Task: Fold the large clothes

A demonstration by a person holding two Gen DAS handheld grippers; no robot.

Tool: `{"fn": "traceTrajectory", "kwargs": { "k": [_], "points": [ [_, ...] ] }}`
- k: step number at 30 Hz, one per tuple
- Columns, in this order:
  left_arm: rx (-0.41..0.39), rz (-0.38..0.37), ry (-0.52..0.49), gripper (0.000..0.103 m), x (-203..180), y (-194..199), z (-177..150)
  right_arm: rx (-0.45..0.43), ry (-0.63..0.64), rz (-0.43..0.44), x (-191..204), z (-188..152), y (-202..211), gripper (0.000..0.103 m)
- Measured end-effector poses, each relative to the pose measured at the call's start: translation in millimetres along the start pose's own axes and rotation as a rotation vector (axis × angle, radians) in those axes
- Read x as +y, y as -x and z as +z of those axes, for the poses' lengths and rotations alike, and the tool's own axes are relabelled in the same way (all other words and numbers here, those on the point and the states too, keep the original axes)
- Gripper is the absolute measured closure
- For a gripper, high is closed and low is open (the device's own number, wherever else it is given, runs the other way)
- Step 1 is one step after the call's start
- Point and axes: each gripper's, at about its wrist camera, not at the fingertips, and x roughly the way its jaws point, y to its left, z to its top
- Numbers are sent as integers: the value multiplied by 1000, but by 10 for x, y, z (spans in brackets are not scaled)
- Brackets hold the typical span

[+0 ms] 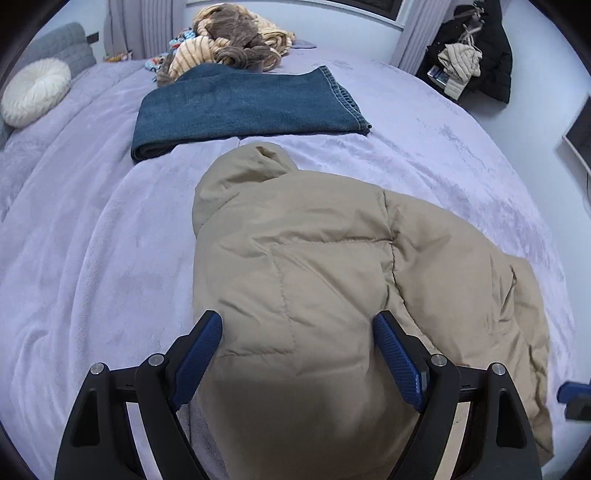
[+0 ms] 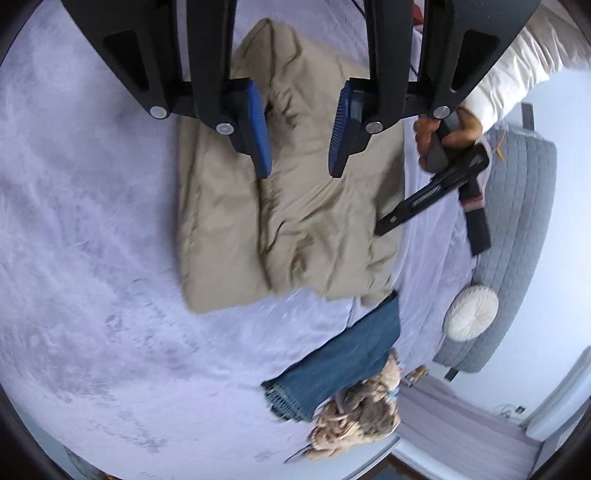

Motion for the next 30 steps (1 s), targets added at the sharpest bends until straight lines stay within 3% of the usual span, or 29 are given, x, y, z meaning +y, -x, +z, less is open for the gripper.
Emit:
{"fn": "traceTrajectory", "kwargs": {
  "k": [4,7,11,23,30],
  "points": [
    [2,56,-33,17,-145,-1,-52,103,51,-129,-1,-334,-359,75],
    [29,44,-33,15,-142,56,-53,151,-19,-204,-253,-476,-577,78],
    [60,48,-57,15,-135,224,-123,149,-133,-176,-467,-521,-633,78],
    [128,70,-24,15,-59,779,-562,161,-157,-238,-242,-558,-511,73],
    [171,98,17,14,-26,927,-817,157,-142,-224,-178,-514,-440,61]
  ]
}}
